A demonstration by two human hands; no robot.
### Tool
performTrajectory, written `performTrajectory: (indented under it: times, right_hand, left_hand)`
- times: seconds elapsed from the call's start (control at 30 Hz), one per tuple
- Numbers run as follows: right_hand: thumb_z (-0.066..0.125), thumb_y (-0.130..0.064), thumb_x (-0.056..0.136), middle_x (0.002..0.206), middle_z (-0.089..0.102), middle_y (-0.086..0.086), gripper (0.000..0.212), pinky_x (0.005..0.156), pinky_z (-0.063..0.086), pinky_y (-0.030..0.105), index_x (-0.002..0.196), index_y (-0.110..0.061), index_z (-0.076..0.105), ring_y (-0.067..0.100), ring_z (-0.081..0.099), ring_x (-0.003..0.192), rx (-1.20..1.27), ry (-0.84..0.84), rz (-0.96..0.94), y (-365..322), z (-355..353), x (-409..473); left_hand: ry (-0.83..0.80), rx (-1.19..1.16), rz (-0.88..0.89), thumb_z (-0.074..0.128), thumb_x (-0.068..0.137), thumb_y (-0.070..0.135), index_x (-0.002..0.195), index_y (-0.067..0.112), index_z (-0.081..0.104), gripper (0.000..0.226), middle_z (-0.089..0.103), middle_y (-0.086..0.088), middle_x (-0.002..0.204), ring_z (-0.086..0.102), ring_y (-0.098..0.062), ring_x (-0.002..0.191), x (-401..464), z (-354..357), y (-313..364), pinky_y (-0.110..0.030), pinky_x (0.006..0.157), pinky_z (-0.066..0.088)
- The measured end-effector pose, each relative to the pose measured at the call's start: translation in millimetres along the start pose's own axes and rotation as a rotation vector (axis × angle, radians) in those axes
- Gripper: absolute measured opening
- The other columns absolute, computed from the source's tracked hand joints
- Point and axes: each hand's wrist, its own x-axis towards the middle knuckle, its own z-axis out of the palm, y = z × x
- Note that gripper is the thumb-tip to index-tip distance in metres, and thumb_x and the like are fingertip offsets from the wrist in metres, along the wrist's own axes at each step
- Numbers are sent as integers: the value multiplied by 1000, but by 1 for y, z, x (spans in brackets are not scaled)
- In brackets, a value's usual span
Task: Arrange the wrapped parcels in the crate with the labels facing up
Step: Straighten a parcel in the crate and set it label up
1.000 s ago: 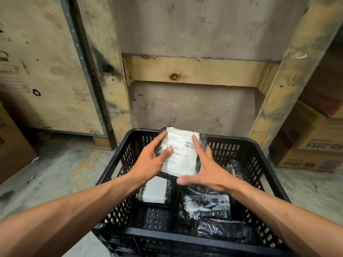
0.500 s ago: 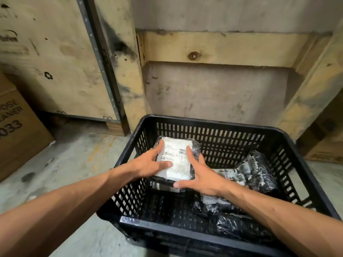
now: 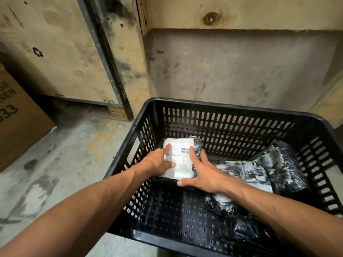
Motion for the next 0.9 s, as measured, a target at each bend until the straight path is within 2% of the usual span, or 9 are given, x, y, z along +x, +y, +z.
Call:
performTrajectory:
  times: [0.03,0.13,0.23,0.3,0.4,0.53,0.7,0.8,0.9]
  right_hand:
    - [70,-76,78,160,-43,8,133,122,27,41,150,-47,-37,31,31,154,-22,-15,-6,0,-2,-1]
    - [71,-74,79,158,-44,8,134,123,23,37,149,-44,-39,33,17,158,-83,-69,-40,2,-10,-5]
    - [75,-66,82,158,-44,4,133,122,25,37,150,-45,-38,32,17,158,-65,-77,-38,1,-13,-9]
    - [74,-64,83,157,-45,3,131,121,28,38,150,-46,-37,34,20,157,-43,-59,-32,-1,-11,-11]
    - [71,-67,85,156,-45,5,128,120,31,40,150,-45,-38,34,24,155,-40,-48,-28,-5,-9,-10]
    - [60,-74,88,149,-52,7,122,107,47,34,146,-46,-43,25,62,129,-109,-73,-45,-6,-8,-11]
    - [40,-78,92,152,-47,10,105,111,48,36,144,-46,-44,32,59,133,-133,-110,-101,-1,-19,-9]
    - [38,-79,92,149,-47,9,103,107,45,27,146,-44,-43,30,60,131,-143,-102,-121,0,-19,-9]
    - [39,-77,93,147,-47,8,103,110,41,28,148,-43,-42,31,58,134,-143,-92,-116,0,-17,-7]
  left_hand:
    - [-6,11,3,65,98,30,162,30,16,80,45,-8,156,45,-26,140,-1,0,0,-39,120,32]
    - [-39,50,27,61,100,28,162,28,8,83,28,-8,165,31,-26,150,-6,1,0,-39,124,24]
    - [-112,218,52,57,101,30,162,25,-2,85,-13,-11,169,2,-30,156,-12,-1,3,-39,125,4]
    - [-144,331,85,54,103,31,162,21,-7,85,-29,-8,164,-11,-28,155,-16,-4,4,-37,123,-2]
    - [-157,420,127,52,104,30,162,18,-8,83,-28,-5,165,-13,-24,155,-19,-8,5,-37,124,-2]
    - [-159,450,134,52,105,29,162,17,-7,82,-27,-4,165,-12,-24,155,-17,-12,6,-39,124,0]
    - [-161,461,129,53,104,29,161,18,-5,83,-24,-3,166,-10,-24,155,-13,-12,5,-39,125,1]
    - [-160,458,126,54,104,29,161,19,-5,83,-24,-3,166,-10,-24,155,-12,-11,5,-39,126,1]
    - [-161,451,128,54,104,29,161,19,-5,83,-24,-2,166,-9,-25,155,-11,-12,5,-39,125,1]
